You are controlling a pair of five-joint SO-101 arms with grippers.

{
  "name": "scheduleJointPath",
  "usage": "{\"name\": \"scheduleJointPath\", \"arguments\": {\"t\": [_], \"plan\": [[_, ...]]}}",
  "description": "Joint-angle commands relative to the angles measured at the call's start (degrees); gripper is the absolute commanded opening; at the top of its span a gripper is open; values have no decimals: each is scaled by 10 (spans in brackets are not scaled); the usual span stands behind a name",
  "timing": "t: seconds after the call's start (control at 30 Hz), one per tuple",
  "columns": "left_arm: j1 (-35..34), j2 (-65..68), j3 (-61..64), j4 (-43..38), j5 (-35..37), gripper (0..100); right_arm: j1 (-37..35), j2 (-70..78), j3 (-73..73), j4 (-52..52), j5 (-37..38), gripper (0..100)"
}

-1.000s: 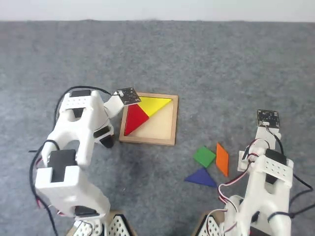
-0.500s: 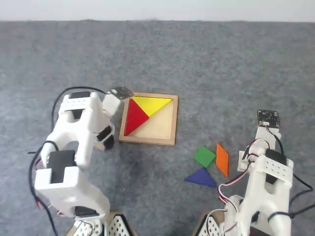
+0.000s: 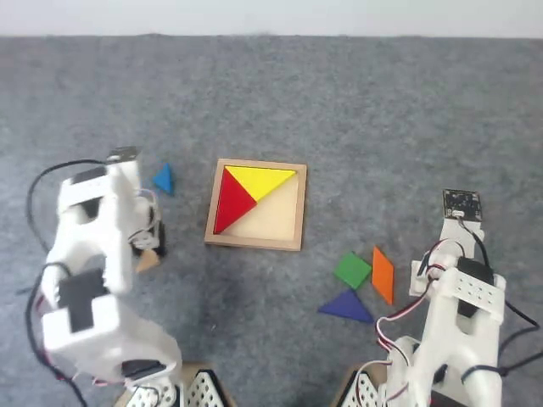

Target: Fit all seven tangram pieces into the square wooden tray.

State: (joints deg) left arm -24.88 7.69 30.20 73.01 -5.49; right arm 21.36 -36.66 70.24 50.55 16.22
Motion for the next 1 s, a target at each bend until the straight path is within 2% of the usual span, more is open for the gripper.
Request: {"name": "scheduleJointPath", "arguments": {"t": [0.0, 0.17, 0.4, 0.53, 0.63, 0.77, 0.97], "plan": [[-23, -125, 61, 1, -41, 189, -6, 0, -3, -8, 8, 84], [-23, -207, 138, -17, -57, 246, -2, 0, -2, -8, 8, 84], [-25, -243, 184, -30, -193, 249, -2, 0, 7, -17, 8, 84], [-59, -240, 192, -102, -245, 250, -2, 0, 7, -17, 7, 84], [-59, -230, 216, -152, -298, 250, -2, 0, 7, -17, 5, 84], [-53, -229, 233, -171, -378, 248, -2, 0, 7, -17, 4, 84], [-40, -226, 231, -197, -390, 247, -3, 0, 7, -18, 4, 84]]}}
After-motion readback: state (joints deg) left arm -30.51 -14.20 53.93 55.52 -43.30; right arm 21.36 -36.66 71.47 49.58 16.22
